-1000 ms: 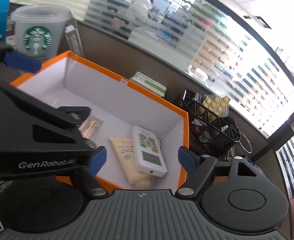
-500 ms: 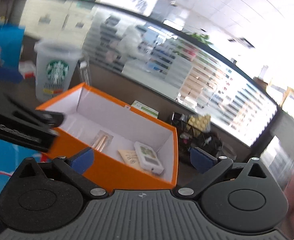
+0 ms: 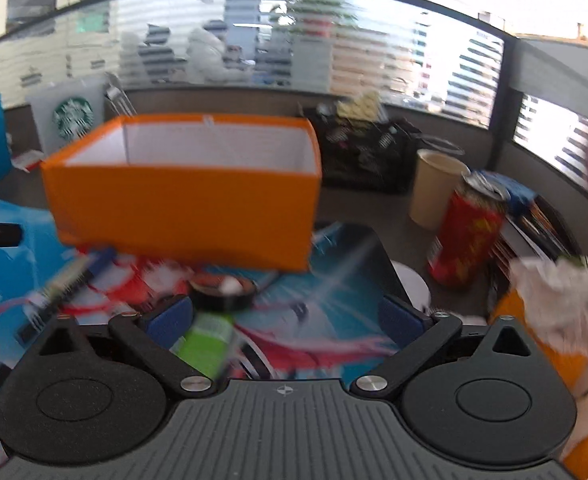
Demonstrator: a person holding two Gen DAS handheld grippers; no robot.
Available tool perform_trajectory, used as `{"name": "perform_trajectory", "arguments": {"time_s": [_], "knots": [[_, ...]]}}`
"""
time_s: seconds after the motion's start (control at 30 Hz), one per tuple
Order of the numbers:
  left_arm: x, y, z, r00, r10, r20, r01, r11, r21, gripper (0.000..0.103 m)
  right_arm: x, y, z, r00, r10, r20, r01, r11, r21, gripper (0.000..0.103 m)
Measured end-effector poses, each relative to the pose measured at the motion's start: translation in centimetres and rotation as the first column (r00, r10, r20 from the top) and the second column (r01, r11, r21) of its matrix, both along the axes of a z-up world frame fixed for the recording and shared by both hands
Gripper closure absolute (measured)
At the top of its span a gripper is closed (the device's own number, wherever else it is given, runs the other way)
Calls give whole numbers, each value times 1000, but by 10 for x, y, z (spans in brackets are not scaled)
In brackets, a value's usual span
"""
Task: Organize rigid objects
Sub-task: 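Withdraw both grippers from the box toward the remaining desk items, then grasp the blue marker with left gripper while right gripper grasps the green tube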
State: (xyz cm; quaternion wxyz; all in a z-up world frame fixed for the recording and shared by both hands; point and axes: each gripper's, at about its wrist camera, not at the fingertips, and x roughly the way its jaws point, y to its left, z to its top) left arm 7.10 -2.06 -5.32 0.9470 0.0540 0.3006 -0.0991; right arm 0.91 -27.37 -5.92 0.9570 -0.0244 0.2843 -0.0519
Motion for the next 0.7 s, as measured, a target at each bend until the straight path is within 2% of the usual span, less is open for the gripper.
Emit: {"name": "perform_trajectory", "arguments": {"time_s": [0.1,0.23,0.3,0.4,0.5,0.7], "knots": [[-14,-15,-9,997,-66,38,65,997,28,0,-6,-1,-14,1000,2,-13,-2,1000,1,12],[-23,-37,-19,990,-133,56,127,988,90,0,-9,10,-23,999,17,-32,-19,998,-61,12],[-27,-45,-21,987,-149,67,141,984,111,0,-5,13,-26,999,33,-34,-35,997,-64,12],[-25,-51,-22,983,-172,67,163,980,114,0,2,16,-29,996,66,-54,-67,998,-17,12],[-23,-52,-23,980,-184,74,175,977,122,0,11,22,-36,994,72,-81,-76,996,-41,13],[-26,-53,-23,969,-232,84,224,970,96,0,13,8,-39,994,69,-90,-70,998,-3,12]]}}
